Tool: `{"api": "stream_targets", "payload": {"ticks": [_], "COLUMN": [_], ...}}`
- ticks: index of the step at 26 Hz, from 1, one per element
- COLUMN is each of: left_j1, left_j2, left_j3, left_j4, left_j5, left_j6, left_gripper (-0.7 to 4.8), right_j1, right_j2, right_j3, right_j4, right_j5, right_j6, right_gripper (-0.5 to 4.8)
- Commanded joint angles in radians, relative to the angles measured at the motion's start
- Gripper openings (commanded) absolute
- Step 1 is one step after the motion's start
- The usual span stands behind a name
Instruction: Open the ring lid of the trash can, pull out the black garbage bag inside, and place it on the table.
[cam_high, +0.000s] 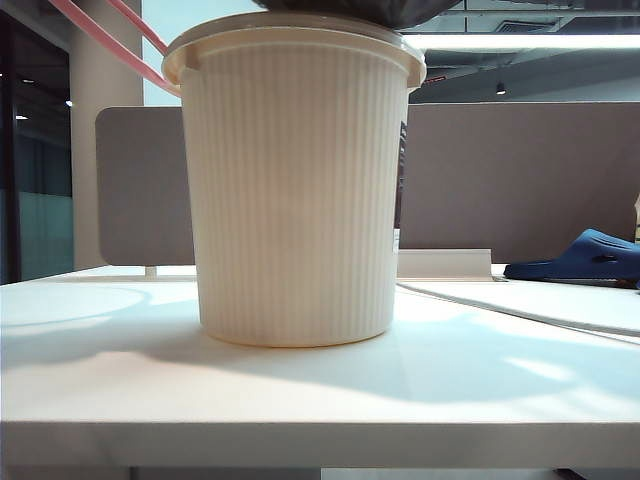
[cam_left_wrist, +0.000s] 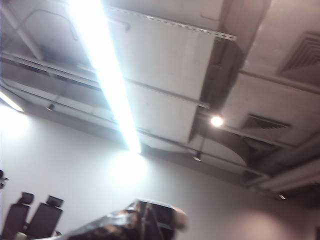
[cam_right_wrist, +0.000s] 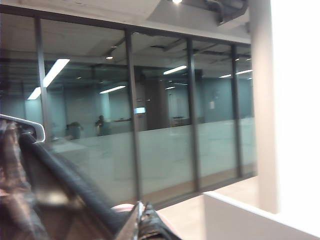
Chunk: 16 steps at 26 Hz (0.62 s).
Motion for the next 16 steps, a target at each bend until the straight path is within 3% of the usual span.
{"api": "stream_targets", "payload": {"ticks": [1, 16], "left_j1": [-0.01, -0.021], "left_j2": [-0.003, -0.003], "left_j3": [0.008, 0.009], "left_j4": [0.009, -0.002], "left_j5": [0.023, 0.054], "left_j6": [0.015, 0.013], "left_gripper": [-0.06, -0.06], "right_j1": [-0.017, -0.035], "right_j2": [-0.013, -0.019], "right_j3": [0.006, 0.006], "right_j4": [0.015, 0.016], "right_j5": [0.011, 0.011], "right_j6": [0.012, 0.034], "right_gripper": [-0.05, -0.05]}}
